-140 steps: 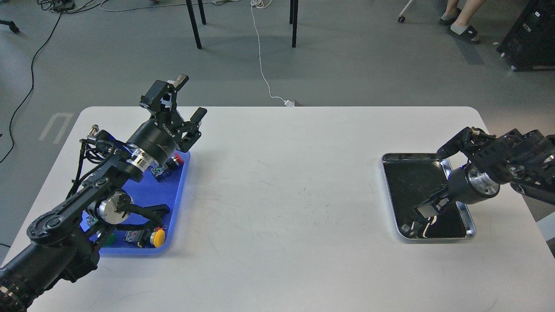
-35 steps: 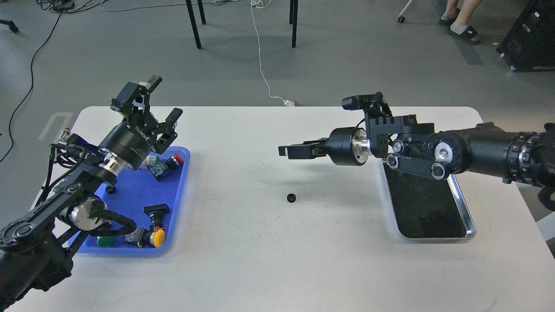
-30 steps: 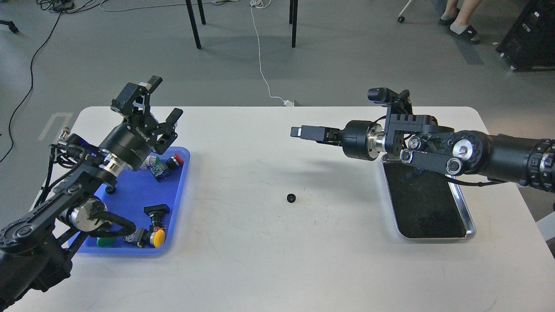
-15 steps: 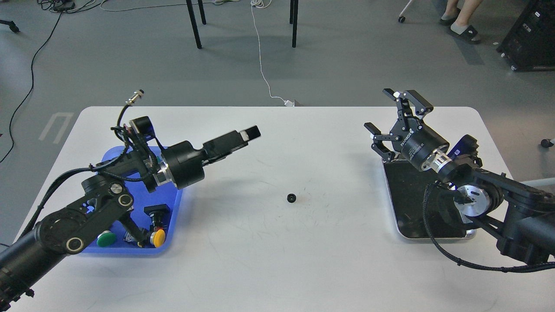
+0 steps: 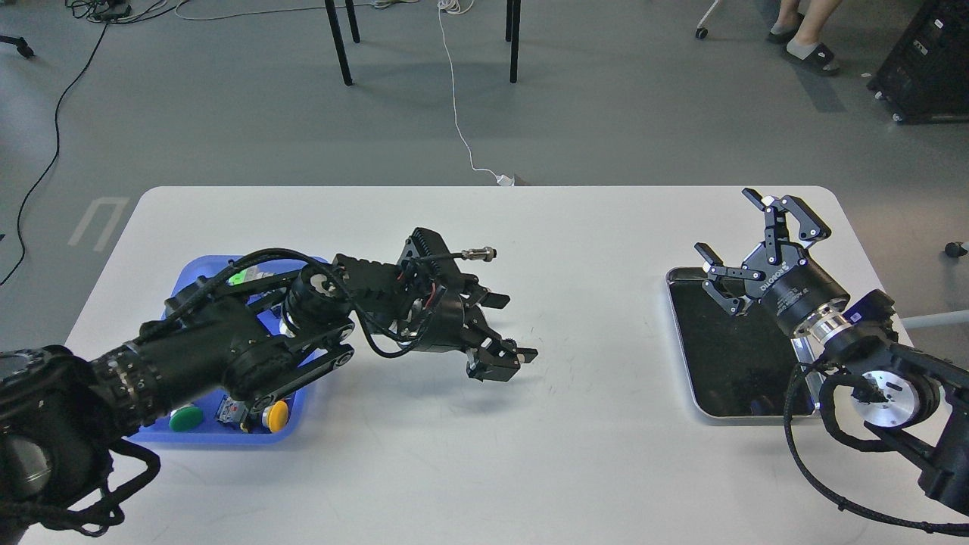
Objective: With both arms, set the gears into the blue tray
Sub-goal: 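Reach the left gripper to the black part and grasp it, then carry the black part with the left gripper into the blue tray and release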
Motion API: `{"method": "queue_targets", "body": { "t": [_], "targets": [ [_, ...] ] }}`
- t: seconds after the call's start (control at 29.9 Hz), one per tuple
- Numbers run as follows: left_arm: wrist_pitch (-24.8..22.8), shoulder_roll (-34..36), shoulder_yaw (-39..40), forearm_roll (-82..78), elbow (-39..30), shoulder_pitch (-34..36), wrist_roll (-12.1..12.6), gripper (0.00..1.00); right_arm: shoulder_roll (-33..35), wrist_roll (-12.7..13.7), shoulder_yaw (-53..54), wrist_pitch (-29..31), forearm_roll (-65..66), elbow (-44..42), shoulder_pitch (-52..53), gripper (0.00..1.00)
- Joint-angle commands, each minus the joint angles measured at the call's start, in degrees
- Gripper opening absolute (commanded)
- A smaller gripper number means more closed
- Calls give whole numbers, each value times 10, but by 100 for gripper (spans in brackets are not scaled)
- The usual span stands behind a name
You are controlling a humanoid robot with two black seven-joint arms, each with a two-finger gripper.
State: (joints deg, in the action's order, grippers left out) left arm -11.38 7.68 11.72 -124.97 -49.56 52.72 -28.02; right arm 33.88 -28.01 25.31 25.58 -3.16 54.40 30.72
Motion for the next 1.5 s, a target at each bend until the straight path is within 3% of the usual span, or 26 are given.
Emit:
{"method": "queue_targets", "body": {
  "t": [0.0, 0.1, 0.2, 0.37, 0.47, 0.6, 0.74, 0.8, 0.9, 1.04, 1.14, 1.37, 1.47],
  "targets": [
    [16, -49, -36, 0, 74, 18, 0, 92, 8, 0, 3, 0, 0, 5, -5, 95],
    [17, -57, -53, 0, 90, 18, 0, 84, 15, 0, 3, 0, 0, 11, -8, 95],
    [17, -57, -62, 0, 93, 16, 0, 68, 15, 0, 3, 0, 0, 13, -9, 95],
    [17, -47, -63, 0, 100, 12, 0, 66, 21, 0, 3, 1, 0, 16, -9, 95],
    [17, -42, -64, 0, 101, 5, 0, 59, 21, 0, 3, 0, 0, 18, -9, 95],
    [18, -39, -63, 0, 101, -4, 0, 32, 21, 0, 3, 0, 1, 18, -9, 95],
    [18, -38, -63, 0, 101, -11, 0, 29, 21, 0, 3, 0, 1, 18, -9, 95],
    [18, -38, -63, 0, 101, -12, 0, 18, 22, 0, 2, 0, 1, 18, -9, 95],
    [20, -38, -63, 0, 100, -11, 0, 11, 22, 0, 2, 0, 1, 18, -9, 95],
    [33, -26, -56, 0, 90, -6, 0, 10, 22, 0, 2, 0, 2, 18, -9, 95],
    [31, 22, -53, 0, 52, 12, 0, 10, 22, 0, 0, 0, 2, 18, -9, 95],
    [-23, 221, -58, 76, -100, 46, 0, 12, 18, 0, -4, 0, 4, 18, -8, 95],
    [-29, 296, -60, 99, -118, 41, 0, 12, 15, 0, -6, 0, 5, 18, -8, 95]
  ]
}}
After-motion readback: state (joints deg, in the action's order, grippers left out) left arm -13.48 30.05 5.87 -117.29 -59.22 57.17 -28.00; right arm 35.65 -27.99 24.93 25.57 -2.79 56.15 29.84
